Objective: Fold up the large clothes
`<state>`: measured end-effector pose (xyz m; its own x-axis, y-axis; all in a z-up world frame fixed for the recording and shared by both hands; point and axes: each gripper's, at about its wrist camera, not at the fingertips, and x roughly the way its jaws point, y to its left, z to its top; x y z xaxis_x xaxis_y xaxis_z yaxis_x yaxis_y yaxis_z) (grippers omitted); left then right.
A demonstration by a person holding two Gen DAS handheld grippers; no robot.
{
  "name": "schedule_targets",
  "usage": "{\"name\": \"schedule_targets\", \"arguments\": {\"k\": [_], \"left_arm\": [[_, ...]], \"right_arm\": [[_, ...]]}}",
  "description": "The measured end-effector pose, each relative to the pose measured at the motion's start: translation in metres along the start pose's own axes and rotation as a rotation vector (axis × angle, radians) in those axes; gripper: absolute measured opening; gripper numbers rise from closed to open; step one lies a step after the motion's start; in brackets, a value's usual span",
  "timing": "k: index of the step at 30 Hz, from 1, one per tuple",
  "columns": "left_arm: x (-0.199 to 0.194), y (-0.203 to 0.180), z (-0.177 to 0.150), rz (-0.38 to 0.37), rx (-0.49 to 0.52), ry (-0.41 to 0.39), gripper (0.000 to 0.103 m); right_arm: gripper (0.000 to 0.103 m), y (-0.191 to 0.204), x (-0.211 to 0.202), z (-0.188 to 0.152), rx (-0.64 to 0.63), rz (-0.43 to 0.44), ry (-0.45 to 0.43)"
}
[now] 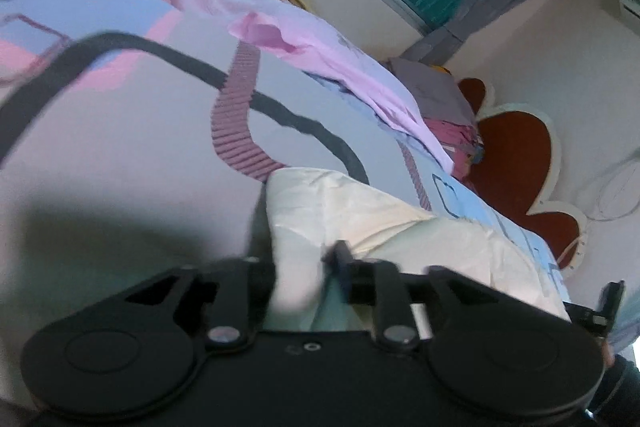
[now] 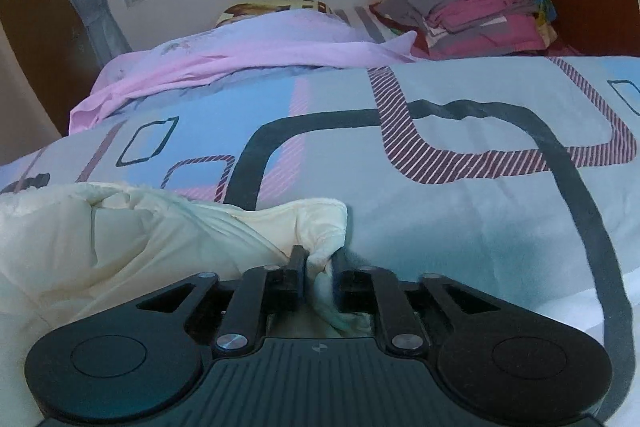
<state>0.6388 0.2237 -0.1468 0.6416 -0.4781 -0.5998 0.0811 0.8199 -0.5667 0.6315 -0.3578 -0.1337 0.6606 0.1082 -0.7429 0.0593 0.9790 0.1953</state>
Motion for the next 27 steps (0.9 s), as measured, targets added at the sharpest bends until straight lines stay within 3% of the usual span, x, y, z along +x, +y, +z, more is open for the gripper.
{"name": "schedule_targets", "arguments": {"k": [1, 2, 3, 4, 6, 9, 12, 14, 19, 27], "left_arm": [[-0.005, -0.003, 0.002, 0.034, -0.002, -0.013, 0.066], [-0.019, -0.010, 0.004, 0.093, 0.013, -0.049, 0.077], [-0.031, -0.021, 0.004, 0.144, 0.053, -0.098, 0.080], [-0.044, -0.036, 0.003, 0.167, 0.116, -0.132, 0.076], [-0.062, -0.072, -0.002, 0.141, 0.219, -0.168, 0.069], [-0.056, -0.137, -0.021, 0.068, 0.348, -0.140, 0.068], [-0.024, -0.195, -0.047, 0.072, 0.450, -0.096, 0.069], [-0.004, -0.216, -0.063, 0.068, 0.462, -0.072, 0.069], [0.039, -0.231, -0.097, 0.177, 0.534, -0.012, 0.073], [0.053, -0.226, -0.118, 0.243, 0.583, -0.043, 0.078]], "right_arm": [[0.093, 0.001, -0.015, 0.002, 0.006, -0.069, -0.064], [0.097, 0.000, -0.032, 0.002, 0.005, -0.063, -0.135], [0.097, -0.001, -0.049, 0.003, 0.017, -0.015, -0.166], [0.097, 0.001, -0.061, 0.004, 0.029, 0.020, -0.165], [0.078, 0.018, -0.082, 0.002, -0.015, 0.075, -0.195], [0.077, 0.064, -0.092, -0.006, -0.103, 0.154, -0.208], [0.077, 0.116, -0.084, -0.017, -0.216, 0.183, -0.184], [0.077, 0.140, -0.076, -0.027, -0.261, 0.190, -0.169], [0.078, 0.156, -0.040, -0.058, -0.327, 0.114, -0.095], [0.078, 0.154, -0.014, -0.076, -0.326, 0.098, -0.115]]}}
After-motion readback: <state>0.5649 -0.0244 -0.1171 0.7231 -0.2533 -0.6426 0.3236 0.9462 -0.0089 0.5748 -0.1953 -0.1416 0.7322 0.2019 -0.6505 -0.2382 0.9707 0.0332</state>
